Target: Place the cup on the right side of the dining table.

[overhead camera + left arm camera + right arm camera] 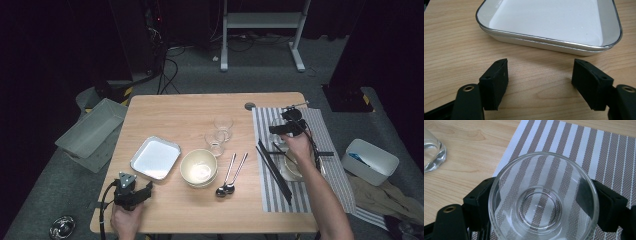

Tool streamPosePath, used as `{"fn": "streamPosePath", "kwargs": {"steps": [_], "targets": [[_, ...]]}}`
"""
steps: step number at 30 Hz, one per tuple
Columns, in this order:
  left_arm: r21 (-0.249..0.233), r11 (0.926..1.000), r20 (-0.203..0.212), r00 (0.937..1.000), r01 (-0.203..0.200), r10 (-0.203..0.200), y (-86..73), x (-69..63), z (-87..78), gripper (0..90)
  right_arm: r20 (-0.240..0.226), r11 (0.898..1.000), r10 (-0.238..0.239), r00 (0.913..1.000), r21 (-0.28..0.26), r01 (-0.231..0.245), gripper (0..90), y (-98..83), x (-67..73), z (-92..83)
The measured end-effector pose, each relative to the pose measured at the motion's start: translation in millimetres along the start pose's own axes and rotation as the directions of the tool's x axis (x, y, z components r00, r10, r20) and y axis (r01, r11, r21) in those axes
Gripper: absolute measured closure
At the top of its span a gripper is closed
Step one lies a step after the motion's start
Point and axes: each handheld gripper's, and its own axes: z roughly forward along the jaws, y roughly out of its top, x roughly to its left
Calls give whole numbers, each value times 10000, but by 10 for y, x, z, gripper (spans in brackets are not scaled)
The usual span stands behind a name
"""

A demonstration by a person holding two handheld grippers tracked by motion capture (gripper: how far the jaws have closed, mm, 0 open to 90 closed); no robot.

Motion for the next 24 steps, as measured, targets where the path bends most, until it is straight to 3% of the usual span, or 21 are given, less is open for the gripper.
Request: {"fn": "streamPosePath", "kwargs": {"steps": [13,24], "targets": [[6,10000,1,10000,-3,3,0,1,0,297,-99,9999,41,9999,-99,-42,130,-28,-6,11],[7,10000,8,10000,-1,1,0,1,0,296,-130,9987,63,9999,-504,-69,127,-25,-8,-63]]}}
